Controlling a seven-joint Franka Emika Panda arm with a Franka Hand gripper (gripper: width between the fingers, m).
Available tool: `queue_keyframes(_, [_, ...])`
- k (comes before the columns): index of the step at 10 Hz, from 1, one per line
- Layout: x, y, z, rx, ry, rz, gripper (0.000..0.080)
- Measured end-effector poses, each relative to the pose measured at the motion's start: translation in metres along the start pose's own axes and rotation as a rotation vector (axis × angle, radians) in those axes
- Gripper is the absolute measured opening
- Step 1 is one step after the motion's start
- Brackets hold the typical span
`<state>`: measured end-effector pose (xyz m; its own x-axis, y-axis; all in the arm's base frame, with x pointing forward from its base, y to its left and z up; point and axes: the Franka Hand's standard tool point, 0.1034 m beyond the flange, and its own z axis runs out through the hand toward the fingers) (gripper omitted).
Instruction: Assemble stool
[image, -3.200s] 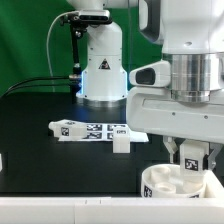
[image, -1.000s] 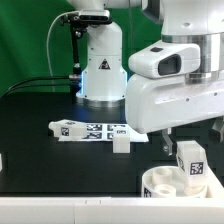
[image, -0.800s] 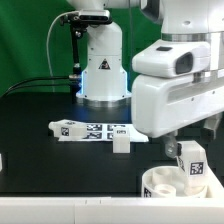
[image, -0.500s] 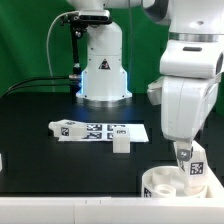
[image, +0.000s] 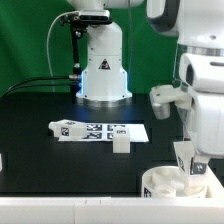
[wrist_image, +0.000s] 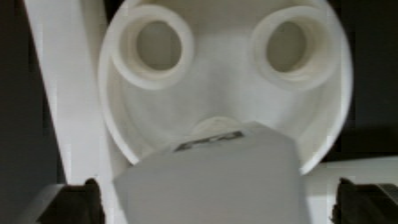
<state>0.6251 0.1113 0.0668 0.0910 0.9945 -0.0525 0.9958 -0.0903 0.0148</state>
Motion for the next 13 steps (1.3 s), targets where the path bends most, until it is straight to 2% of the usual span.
queue_keyframes(1, [-0.0007, -0.0002, 0.0007, 0.001, -0.001, 0.025, 0.0551])
queue_keyframes(2, [-0.0013, -0.0005, 0.0013, 0.002, -0.001, 0.026, 0.0416])
queue_keyframes(3, [-0.0014, -0.0007, 0.0016, 0.003, 0.0, 0.053, 0.0416])
queue_keyframes(4, [-0.0014, -0.0009, 0.002, 0.004, -0.001, 0.141, 0.0334])
queue_keyframes(6, [-0.0012, -0.0011, 0.0027, 0.007, 0.004, 0.323, 0.0334])
queue_keyframes(8, [0.0023, -0.0025, 0.0031, 0.023, 0.001, 0.761, 0.0334])
queue_keyframes(9, [0.003, 0.0, 0.0018, 0.024, -0.005, 0.834, 0.0334])
queue_keyframes(10, [0.0033, -0.0001, 0.0022, 0.014, 0.004, 0.863, 0.0334])
queue_keyframes(13, [0.0036, -0.0001, 0.0023, 0.017, 0.005, 1.08, 0.0334])
